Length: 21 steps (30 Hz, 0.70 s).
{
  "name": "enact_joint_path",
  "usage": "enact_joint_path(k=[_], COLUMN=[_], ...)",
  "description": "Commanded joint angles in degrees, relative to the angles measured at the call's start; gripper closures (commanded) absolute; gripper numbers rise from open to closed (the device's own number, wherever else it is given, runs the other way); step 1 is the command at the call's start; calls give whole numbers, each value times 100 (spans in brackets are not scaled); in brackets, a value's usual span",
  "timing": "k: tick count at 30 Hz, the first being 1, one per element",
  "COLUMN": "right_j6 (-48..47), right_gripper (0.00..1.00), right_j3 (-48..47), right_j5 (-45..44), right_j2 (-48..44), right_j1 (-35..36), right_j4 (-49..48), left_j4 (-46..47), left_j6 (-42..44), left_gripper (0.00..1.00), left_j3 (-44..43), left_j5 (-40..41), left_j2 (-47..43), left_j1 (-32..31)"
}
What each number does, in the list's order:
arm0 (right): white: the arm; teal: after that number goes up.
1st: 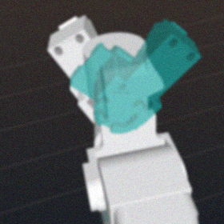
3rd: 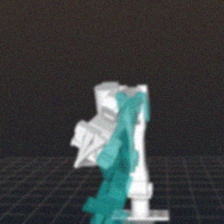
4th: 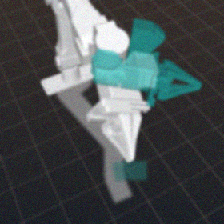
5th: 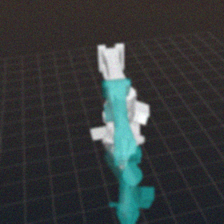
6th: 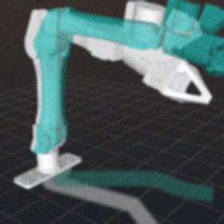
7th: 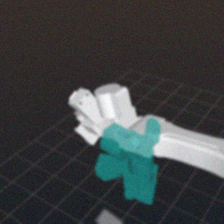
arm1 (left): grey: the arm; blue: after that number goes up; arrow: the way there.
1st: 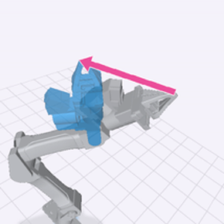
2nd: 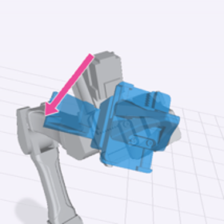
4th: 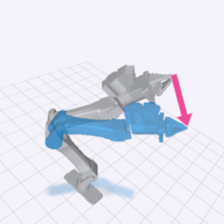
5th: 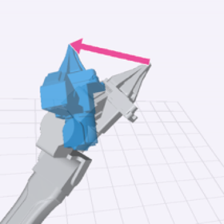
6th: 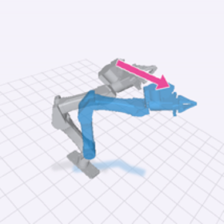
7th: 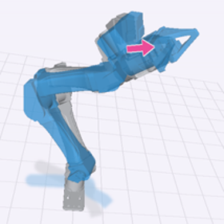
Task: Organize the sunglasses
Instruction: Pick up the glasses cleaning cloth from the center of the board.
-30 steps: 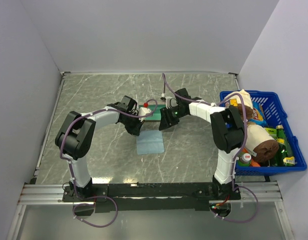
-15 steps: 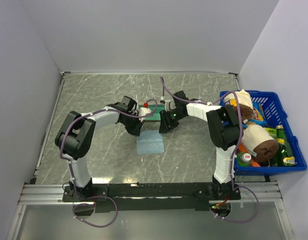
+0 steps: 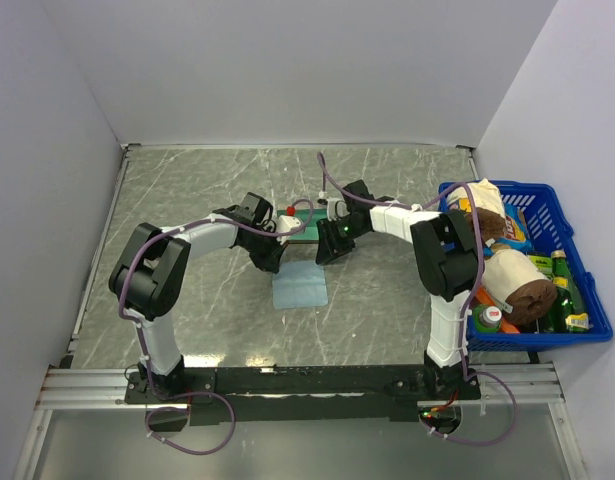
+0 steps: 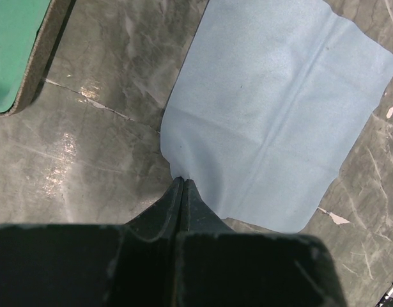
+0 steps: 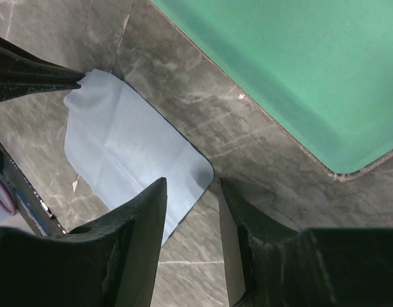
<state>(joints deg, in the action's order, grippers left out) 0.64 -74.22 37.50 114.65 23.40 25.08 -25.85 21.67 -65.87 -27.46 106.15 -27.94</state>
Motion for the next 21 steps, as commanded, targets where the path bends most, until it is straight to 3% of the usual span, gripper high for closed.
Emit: enact_joint_path(k=[1,13,21], right_j6=[128,103,59], right_gripper=[55,62,80], right_j3=[-137,-251,-260], right_j5=[-76,-85,-76], right_j2=[215,374,435], right_j1=[77,112,112], right_j4=[-126,-30,6], left_j4=[27,18,18], left_j6=[-5,4,21], left_gripper=[99,99,99], left_j3=[39,21,30], left_j5=[-216,-233,-295], left_j2=[-261,-253,-279], left_j1=[8,8,8])
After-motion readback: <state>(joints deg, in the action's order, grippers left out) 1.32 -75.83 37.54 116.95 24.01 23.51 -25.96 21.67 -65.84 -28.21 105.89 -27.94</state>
